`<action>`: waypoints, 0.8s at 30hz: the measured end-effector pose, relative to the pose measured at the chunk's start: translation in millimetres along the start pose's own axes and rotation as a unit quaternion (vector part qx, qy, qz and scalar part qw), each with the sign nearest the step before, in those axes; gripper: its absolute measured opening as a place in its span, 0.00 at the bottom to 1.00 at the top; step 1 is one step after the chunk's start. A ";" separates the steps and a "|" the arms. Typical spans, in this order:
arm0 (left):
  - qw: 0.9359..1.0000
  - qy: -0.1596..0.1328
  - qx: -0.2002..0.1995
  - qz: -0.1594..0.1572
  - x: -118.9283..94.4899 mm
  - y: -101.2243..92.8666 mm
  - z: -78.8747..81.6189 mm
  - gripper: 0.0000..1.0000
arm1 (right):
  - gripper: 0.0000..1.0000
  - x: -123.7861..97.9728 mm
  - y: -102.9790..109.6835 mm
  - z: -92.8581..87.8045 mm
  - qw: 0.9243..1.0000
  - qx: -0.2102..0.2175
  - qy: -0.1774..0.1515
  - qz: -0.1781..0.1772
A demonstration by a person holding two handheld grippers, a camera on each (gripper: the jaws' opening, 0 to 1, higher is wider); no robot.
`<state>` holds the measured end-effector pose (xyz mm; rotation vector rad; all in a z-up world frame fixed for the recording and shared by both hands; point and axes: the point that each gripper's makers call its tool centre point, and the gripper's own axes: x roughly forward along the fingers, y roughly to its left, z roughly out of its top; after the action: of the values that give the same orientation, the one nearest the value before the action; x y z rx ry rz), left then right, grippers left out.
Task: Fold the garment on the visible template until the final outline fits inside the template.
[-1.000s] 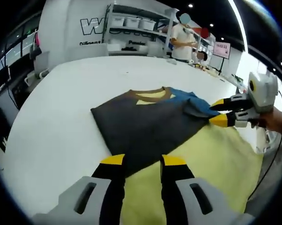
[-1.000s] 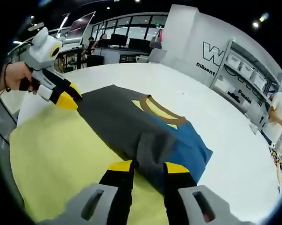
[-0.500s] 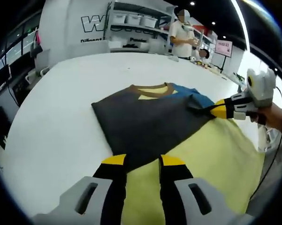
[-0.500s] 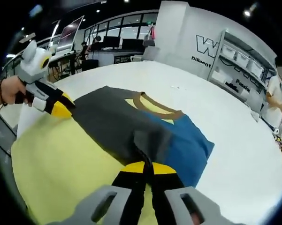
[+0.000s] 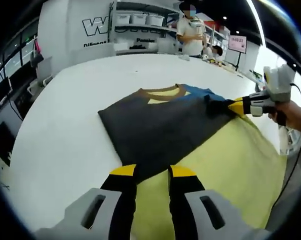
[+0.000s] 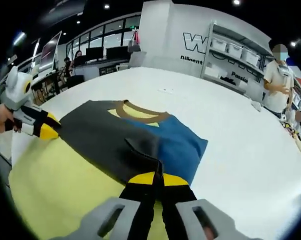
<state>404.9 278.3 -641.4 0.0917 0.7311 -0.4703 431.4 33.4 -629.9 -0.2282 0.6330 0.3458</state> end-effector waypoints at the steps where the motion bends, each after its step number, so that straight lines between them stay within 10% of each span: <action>1: 1.000 0.000 0.000 0.000 0.0 0.1 0.0 0.18 | 0.00 0.0 -0.1 -0.1 1.000 0.001 0.000 0.000; 24: 1.000 -0.007 -0.010 0.001 0.0 1.0 -0.6 0.18 | 0.00 -2.4 -15.2 -14.5 0.999 0.042 0.014 -0.032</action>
<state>405.0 279.3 -641.9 0.0702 0.7221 -0.4618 427.6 14.3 -638.3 -0.1728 0.6642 0.2552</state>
